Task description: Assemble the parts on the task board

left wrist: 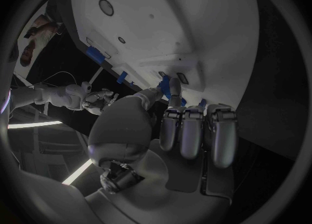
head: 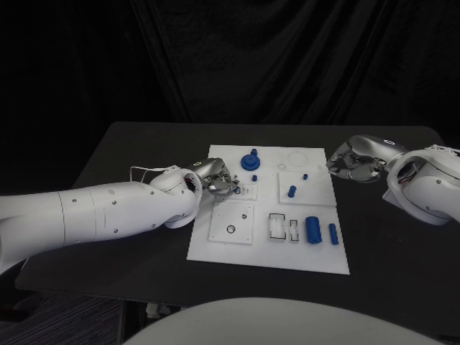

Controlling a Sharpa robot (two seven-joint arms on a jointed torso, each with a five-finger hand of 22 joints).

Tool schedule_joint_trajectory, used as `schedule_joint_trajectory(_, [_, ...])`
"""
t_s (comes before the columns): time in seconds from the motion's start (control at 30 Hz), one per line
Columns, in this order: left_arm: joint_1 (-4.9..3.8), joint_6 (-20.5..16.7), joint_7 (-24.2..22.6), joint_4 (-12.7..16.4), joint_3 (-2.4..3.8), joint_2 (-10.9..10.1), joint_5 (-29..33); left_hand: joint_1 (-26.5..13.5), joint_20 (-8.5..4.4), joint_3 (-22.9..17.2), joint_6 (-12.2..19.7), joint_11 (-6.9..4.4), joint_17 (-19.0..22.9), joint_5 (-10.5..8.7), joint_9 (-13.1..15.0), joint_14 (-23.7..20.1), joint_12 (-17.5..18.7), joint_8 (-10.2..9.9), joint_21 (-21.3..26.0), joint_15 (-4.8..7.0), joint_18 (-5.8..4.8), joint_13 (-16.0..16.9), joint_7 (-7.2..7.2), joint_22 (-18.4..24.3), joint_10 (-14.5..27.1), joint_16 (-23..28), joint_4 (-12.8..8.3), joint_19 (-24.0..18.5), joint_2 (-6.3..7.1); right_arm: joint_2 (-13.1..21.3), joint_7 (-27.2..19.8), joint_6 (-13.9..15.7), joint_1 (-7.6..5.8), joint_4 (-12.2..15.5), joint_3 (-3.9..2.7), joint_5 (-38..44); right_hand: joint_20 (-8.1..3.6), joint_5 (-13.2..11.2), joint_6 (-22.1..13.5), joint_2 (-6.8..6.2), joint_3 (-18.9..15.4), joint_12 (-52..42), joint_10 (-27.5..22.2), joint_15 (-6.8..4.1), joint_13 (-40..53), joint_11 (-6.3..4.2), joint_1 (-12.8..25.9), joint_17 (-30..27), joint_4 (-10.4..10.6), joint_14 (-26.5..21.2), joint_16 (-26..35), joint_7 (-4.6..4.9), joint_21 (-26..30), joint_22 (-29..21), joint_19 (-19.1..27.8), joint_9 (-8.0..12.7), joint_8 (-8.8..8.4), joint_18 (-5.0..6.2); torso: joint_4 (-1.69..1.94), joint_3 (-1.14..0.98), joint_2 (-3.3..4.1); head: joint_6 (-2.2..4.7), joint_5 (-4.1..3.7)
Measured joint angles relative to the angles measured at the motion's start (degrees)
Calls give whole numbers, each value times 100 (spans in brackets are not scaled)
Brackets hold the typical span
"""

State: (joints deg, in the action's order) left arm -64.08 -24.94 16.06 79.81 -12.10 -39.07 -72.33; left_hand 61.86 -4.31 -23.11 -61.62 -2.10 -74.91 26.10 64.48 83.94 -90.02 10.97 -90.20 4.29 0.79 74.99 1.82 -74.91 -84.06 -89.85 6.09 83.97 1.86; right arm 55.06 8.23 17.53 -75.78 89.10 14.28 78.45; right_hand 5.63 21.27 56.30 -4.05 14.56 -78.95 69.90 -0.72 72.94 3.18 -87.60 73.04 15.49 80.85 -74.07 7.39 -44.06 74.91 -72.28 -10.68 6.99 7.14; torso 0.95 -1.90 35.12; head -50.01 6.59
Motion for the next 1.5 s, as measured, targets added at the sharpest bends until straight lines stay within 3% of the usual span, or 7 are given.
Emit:
schedule_joint_trajectory(0.93, [62, -5, -10, 6, 16, 24, -12, -22, 0, -30, -11, 0, 0, 21, 9, 0, 0, 1, 0, 0, 0, 0, -7, 0, 0, 0, 32, 0, 7, 0, 12, -8, 8, -2, 0, -1, 0, 0, 0, 0, 0, -2, 0, 21, -10, 0, 0, -7, 0, -21, 20, 0, 0, 0, 0, 0, 0, 0, 3, -2, 2, 0, -3])
schedule_joint_trajectory(1.07, [68, -18, -10, 6, 18, 24, -14, -53, 0, -62, -11, 0, 0, -102, 3, 0, 0, 1, 0, 0, 0, 0, -7, 0, 0, 0, 64, 0, -23, 0, 13, -9, 9, -2, 0, -1, 0, 0, 0, 0, 0, -2, 0, 21, -10, 0, 0, -7, 0, -21, 20, 0, 0, 0, 0, 0, 0, 0, 3, -2, 2, 0, 4])
schedule_joint_trajectory(1.5, [102, -161, -92, 18, 6, 14, -16, -67, 0, -135, 13, 0, 0, -14, -11, 0, 0, 11, 0, 0, 0, 0, -28, 0, 0, 0, 38, 0, -10, 3, 16, -9, 14, -3, 0, -2, 0, 0, 0, 0, 0, -3, 0, 21, -9, 0, 0, -7, 0, -21, 20, 0, 25, 0, 0, 0, 0, 50, 3, -2, 2, 0, -9])
